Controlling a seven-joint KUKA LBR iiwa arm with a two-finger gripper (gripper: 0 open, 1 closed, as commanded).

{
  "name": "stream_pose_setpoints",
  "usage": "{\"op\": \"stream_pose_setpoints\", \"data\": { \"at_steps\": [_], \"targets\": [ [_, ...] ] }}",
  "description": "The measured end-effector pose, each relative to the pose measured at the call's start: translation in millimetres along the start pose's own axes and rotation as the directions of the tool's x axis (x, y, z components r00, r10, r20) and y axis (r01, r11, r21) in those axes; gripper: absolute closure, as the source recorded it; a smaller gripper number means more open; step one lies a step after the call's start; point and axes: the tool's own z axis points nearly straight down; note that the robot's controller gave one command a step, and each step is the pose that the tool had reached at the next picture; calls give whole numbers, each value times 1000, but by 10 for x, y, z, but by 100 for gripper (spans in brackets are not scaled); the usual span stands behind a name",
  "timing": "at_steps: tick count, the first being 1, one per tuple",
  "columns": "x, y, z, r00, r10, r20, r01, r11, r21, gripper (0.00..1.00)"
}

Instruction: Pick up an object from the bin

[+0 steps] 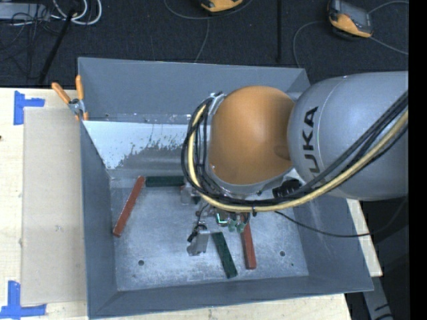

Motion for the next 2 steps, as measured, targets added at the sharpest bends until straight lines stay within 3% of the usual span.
{"op": "stream_pose_setpoints", "data": {
  "at_steps": [1,2],
  "targets": [
    [-139,-690,1455,970,-244,1,244,970,0,0],
    [-541,-1298,1318,930,-368,13,368,930,5,0]
  ]
}}
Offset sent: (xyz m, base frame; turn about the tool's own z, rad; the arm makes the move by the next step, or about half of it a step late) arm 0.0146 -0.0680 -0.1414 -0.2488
